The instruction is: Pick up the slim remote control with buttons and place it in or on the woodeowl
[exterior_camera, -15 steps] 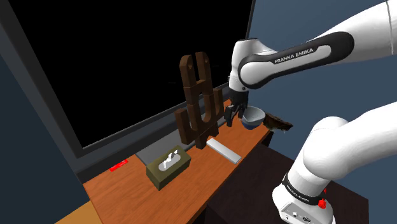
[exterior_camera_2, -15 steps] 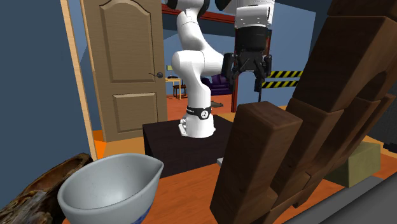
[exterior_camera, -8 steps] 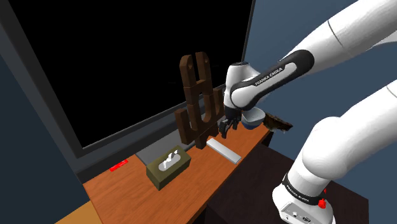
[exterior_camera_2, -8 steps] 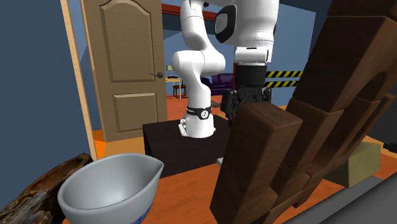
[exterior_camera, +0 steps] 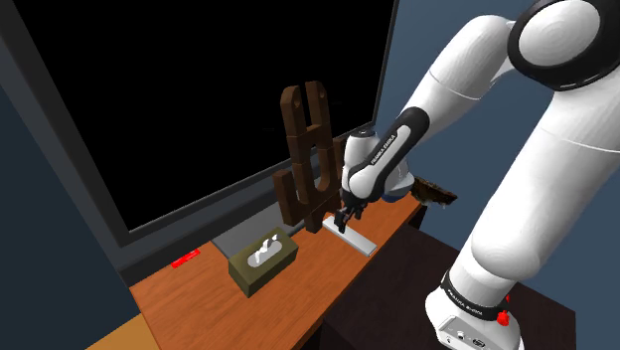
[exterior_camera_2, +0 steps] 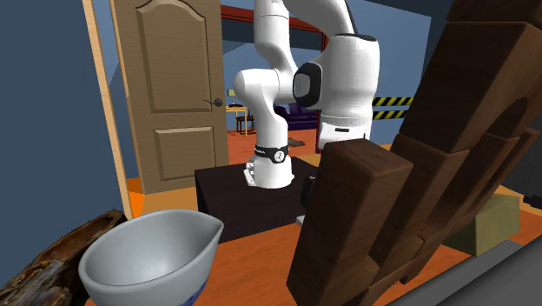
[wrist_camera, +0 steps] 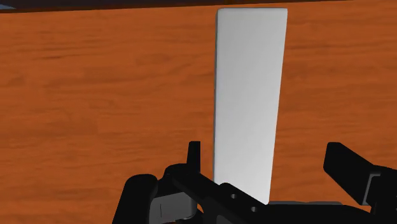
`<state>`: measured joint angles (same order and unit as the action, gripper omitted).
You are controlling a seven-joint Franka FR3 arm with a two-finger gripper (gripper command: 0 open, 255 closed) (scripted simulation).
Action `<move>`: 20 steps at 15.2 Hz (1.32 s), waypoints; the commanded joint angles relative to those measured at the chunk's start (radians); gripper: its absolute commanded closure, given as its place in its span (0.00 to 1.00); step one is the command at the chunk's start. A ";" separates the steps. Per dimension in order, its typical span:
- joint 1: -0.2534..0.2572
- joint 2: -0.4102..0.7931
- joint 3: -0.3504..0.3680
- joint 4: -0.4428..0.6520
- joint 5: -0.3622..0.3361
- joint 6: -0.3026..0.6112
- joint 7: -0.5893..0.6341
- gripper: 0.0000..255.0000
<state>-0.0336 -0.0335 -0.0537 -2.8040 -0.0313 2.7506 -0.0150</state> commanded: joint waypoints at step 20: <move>-0.006 0.185 0.002 0.021 0.016 0.167 -0.016 1.00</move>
<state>-0.0394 0.1511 -0.0516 -2.7827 -0.0154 2.9174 -0.0313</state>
